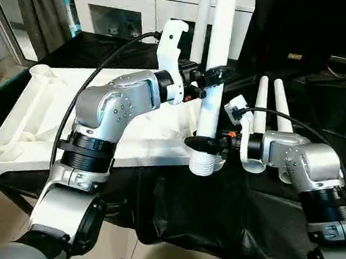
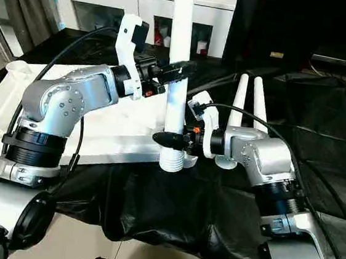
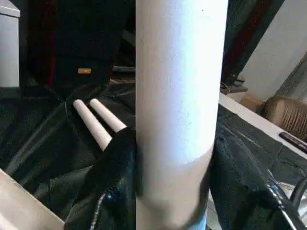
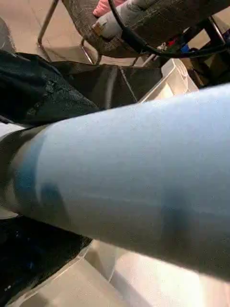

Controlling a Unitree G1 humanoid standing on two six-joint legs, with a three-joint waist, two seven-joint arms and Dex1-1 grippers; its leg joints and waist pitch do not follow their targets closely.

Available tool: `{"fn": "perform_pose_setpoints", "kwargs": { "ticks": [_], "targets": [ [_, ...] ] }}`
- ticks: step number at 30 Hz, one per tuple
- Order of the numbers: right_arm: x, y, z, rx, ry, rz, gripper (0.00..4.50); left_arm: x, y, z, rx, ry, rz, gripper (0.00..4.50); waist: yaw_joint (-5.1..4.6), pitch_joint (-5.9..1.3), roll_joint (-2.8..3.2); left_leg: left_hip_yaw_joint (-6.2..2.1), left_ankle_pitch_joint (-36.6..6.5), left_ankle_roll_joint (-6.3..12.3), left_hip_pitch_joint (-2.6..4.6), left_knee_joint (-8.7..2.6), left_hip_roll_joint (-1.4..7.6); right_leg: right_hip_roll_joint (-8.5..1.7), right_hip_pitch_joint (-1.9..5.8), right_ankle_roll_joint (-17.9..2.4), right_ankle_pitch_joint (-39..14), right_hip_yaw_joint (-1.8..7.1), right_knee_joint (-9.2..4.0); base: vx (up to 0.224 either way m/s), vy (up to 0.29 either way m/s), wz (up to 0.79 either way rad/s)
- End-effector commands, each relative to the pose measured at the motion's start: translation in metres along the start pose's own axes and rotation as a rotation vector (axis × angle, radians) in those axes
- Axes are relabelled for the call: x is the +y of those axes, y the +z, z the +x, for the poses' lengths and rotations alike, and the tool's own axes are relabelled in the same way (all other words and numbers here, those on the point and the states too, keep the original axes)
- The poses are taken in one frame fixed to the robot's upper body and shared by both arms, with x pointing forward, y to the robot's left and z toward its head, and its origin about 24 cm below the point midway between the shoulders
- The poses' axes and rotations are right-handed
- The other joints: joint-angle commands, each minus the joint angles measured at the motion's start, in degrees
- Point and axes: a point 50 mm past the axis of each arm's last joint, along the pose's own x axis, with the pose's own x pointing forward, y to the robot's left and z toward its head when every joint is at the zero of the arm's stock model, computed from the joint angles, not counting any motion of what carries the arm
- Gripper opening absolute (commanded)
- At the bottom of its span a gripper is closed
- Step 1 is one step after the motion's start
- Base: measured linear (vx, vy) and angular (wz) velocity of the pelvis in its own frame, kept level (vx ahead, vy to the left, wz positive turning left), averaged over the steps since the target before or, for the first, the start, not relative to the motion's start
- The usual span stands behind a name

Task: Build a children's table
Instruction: Insert table leg to table base

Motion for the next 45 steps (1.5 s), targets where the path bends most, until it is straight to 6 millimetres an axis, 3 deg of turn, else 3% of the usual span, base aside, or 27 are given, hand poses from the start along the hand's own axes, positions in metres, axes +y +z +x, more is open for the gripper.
{"fn": "perform_pose_setpoints", "kwargs": {
  "ticks": [1, 4, 5, 6, 8, 12, 13, 15, 17, 18, 19, 21, 22, 23, 26, 30, 33, 34, 36, 38, 39, 41, 42, 43, 45],
  "targets": [
    [-0.004, 0.007, -0.006, -0.044, -0.035, -0.013, 1.95, 0.001, 0.000, -0.004, -0.002, -0.013, 0.000, 2.53, 0.01, -4.97, -1.19, -0.44, -3.85, 2.30, 0.99, -2.96, 1.27, -2.59, 3.68, -13.99, 1.04, 2.11, -3.70, 0.000, 0.000, 0.00],
    [-0.004, 0.009, -0.006, -0.094, -0.037, -0.006, 1.93, 0.005, 0.001, -0.005, -0.065, 0.006, 0.022, 2.79, 0.03, -4.95, -1.20, -0.49, -4.45, 2.22, 0.95, -3.03, 1.28, -2.69, 3.73, -13.74, 0.14, 2.12, -3.86, 0.000, 0.000, 0.00],
    [-0.005, 0.010, -0.006, -0.127, -0.048, 0.009, 1.92, 0.005, 0.004, -0.008, -0.155, -0.043, 0.056, 2.86, 0.05, -4.99, -0.84, -0.50, -4.48, 2.10, 0.97, -2.97, 1.29, -2.69, 3.70, -13.74, 0.27, 2.10, -3.81, 0.000, 0.000, 0.00],
    [-0.006, 0.010, -0.006, -0.149, -0.059, 0.013, 1.92, 0.006, 0.007, -0.011, -0.232, -0.055, 0.051, 2.89, 0.00, -4.99, -1.17, -0.48, -4.24, 2.34, 0.91, -3.05, 1.29, -2.70, 3.74, -13.71, 0.49, 2.12, -3.99, 0.000, 0.000, 0.00],
    [-0.008, 0.012, -0.007, -0.191, -0.083, 0.021, 1.91, 0.011, 0.005, -0.016, -0.312, -0.067, 0.011, 2.89, -0.01, -5.08, -1.00, -0.52, -4.03, 2.21, 0.95, -3.02, 1.41, -2.71, 3.75, -14.11, 1.88, 2.07, -3.78, 0.000, 0.000, 0.00],
    [-0.012, 0.013, -0.010, -0.248, -0.136, 0.015, 1.91, 0.019, -0.004, -0.023, -0.315, -0.053, -0.010, 2.89, -0.18, -5.00, -0.94, -0.42, -5.50, 1.78, 1.12, -3.17, 1.41, -2.70, 3.57, -13.74, 0.35, 2.10, -3.86, 0.000, 0.000, 0.00],
    [-0.015, 0.014, -0.014, -0.274, -0.167, 0.011, 1.91, 0.021, -0.007, -0.028, -0.315, -0.064, -0.027, 2.89, -0.20, -5.01, -0.63, -0.44, -5.55, 1.56, 1.21, -3.18, 1.45, -2.73, 3.51, -13.36, -0.15, 2.15, -3.85, 0.000, 0.000, 0.00],
    [-0.020, 0.012, -0.020, -0.293, -0.242, -0.031, 1.91, 0.024, -0.015, -0.033, -0.258, -0.074, 0.051, 2.89, -0.22, -5.01, -0.61, -0.48, -5.70, 1.27, 1.26, -3.27, 1.50, -2.71, 3.39, -12.82, -0.86, 2.12, -3.96, 0.000, 0.000, 0.00],
    [-0.026, 0.006, -0.026, -0.302, -0.310, -0.060, 1.91, 0.030, -0.039, -0.036, -0.061, -0.074, 0.239, 2.89, -0.25, -4.99, -0.41, -0.59, -6.45, 0.85, 1.37, -3.45, 1.53, -2.60, 3.22, -11.64, -2.10, 2.11, -4.17, 0.000, 0.000, 0.00],
    [-0.027, 0.004, -0.028, -0.310, -0.329, -0.058, 1.91, 0.032, -0.047, -0.037, 0.000, -0.078, 0.291, 2.89, -0.46, -4.88, -0.16, -0.51, -7.65, 0.30, 1.60, -3.60, 1.54, -2.49, 3.02, -9.78, -4.15, 2.23, -4.40, 0.000, 0.000, 0.00],
    [-0.031, 0.000, -0.031, -0.330, -0.373, -0.043, 1.91, 0.043, -0.072, -0.043, 0.203, -0.087, 0.457, 2.89, -0.39, -4.83, 0.18, -0.78, -7.94, 0.08, 1.57, -3.83, 1.50, -2.48, 2.98, -8.79, -4.71, 2.24, -4.90, 0.000, 0.000, 0.00],
    [-0.032, -0.003, -0.032, -0.339, -0.396, -0.033, 1.91, 0.051, -0.090, -0.051, 0.361, -0.113, 0.550, 2.89, -0.58, -5.00, 0.34, -0.83, -8.33, -0.65, 1.60, -3.90, 1.53, -2.45, 3.11, -8.06, -4.15, 2.24, -4.39, 0.000, 0.000, 0.00],
    [-0.033, -0.004, -0.033, -0.341, -0.403, -0.030, 1.91, 0.056, -0.101, -0.057, 0.439, -0.136, 0.550, 2.89, -0.62, -5.11, 0.57, -0.83, -8.30, -1.58, 1.57, -3.90, 1.48, -2.61, 3.16, -8.98, -2.54, 2.22, -4.19, 0.000, 0.000, 0.00],
    [-0.033, -0.005, -0.033, -0.341, -0.404, -0.030, 1.91, 0.057, -0.104, -0.058, 0.451, -0.141, 0.544, 2.89, -0.62, -5.11, 0.57, -0.83, -8.30, -1.58, 1.57, -3.90, 1.48, -2.61, 3.16, -8.98, -2.54, 2.22, -4.19, 0.000, 0.000, 0.00],
    [-0.033, -0.006, -0.033, -0.343, -0.407, -0.033, 1.91, 0.063, -0.117, -0.066, 0.529, -0.176, 0.512, 2.89, -0.68, -5.08, 0.80, -0.68, -9.84, -2.35, 1.63, -3.91, 1.51, -2.80, 3.14, -11.78, -0.78, 2.20, -3.95, 0.000, 0.000, 0.00],
    [-0.032, -0.006, -0.031, -0.351, -0.409, -0.042, 1.91, 0.071, -0.127, -0.069, 0.603, -0.209, 0.528, 2.54, -0.62, -4.96, 0.77, -0.58, -11.69, -2.02, 1.67, -3.97, 1.48, -2.95, 3.17, -12.45, -2.59, 2.29, -4.17, 0.000, 0.000, 0.00],
    [-0.031, -0.006, -0.029, -0.348, -0.405, -0.047, 1.91, 0.078, -0.129, -0.069, 0.637, -0.209, 0.537, 2.52, -0.60, -4.86, 0.75, -0.62, -12.18, -2.05, 1.67, -4.07, 1.49, -2.96, 3.12, -12.23, -3.83, 2.30, -4.37, 0.000, 0.000, 0.00],
    [-0.031, -0.006, -0.029, -0.348, -0.405, -0.048, 1.91, 0.079, -0.128, -0.068, 0.641, -0.208, 0.538, 2.19, -0.49, -4.98, 1.25, -0.74, -12.31, -2.31, 1.76, -4.04, 1.58, -3.09, 3.16, -12.25, -3.88, 2.28, -4.18, 0.000, 0.000, 0.00],
    [-0.031, -0.006, -0.029, -0.348, -0.403, -0.049, 1.91, 0.080, -0.127, -0.068, 0.639, -0.205, 0.535, 2.12, -0.57, -4.97, 0.90, -0.73, -12.36, -2.31, 1.69, -4.10, 1.63, -3.06, 3.20, -12.55, -3.14, 2.27, -4.21, 0.000, 0.000, 0.00],
    [-0.029, -0.006, -0.030, -0.345, -0.398, -0.050, 1.91, 0.081, -0.123, -0.064, 0.621, -0.206, 0.509, 2.10, -0.47, -5.02, 1.02, -0.65, -12.10, -2.03, 1.71, -3.96, 1.57, -3.07, 3.18, -13.21, -2.25, 2.28, -4.17, 0.000, 0.000, 0.00],
    [-0.029, -0.006, -0.030, -0.344, -0.397, -0.051, 1.91, 0.082, -0.122, -0.063, 0.616, -0.209, 0.500, 1.75, -0.41, -5.01, 1.21, -0.66, -11.94, -1.95, 1.69, -3.94, 1.56, -3.09, 3.18, -13.37, -2.06, 2.27, -4.15, 0.000, 0.000, 0.00],
    [-0.029, -0.007, -0.031, -0.343, -0.398, -0.052, 1.91, 0.082, -0.122, -0.060, 0.607, -0.229, 0.475, 1.69, -0.23, -5.05, 1.07, -0.63, -11.73, -1.62, 1.61, -3.85, 1.49, -3.13, 3.32, -13.80, -1.54, 2.23, -4.18, 0.000, 0.000, 0.00],
    [-0.029, -0.007, -0.031, -0.343, -0.398, -0.053, 1.91, 0.082, -0.122, -0.058, 0.602, -0.232, 0.469, 1.68, -0.19, -5.13, 1.83, -0.80, -11.60, -1.67, 1.55, -3.81, 1.57, -3.23, 3.37, -14.02, -1.02, 2.19, -3.92, 0.000, 0.000, 0.00],
    [-0.029, -0.007, -0.032, -0.342, -0.398, -0.053, 1.91, 0.082, -0.121, -0.057, 0.594, -0.235, 0.462, 1.52, -0.37, -4.93, 1.39, -0.63, -11.87, -1.41, 1.52, -3.88, 1.47, -3.03, 3.28, -13.88, -1.23, 2.17, -4.33, 0.000, 0.000, 0.00],
    [-0.029, -0.007, -0.033, -0.341, -0.399, -0.055, 1.91, 0.080, -0.120, -0.053, 0.571, -0.243, 0.426, 1.20, -0.31, -5.03, 1.63, -0.61, -12.17, -1.20, 1.61, -3.75, 1.40, -3.10, 3.42, -14.11, -1.75, 2.15, -4.30, 0.000, 0.000, 0.00]
  ]
}}
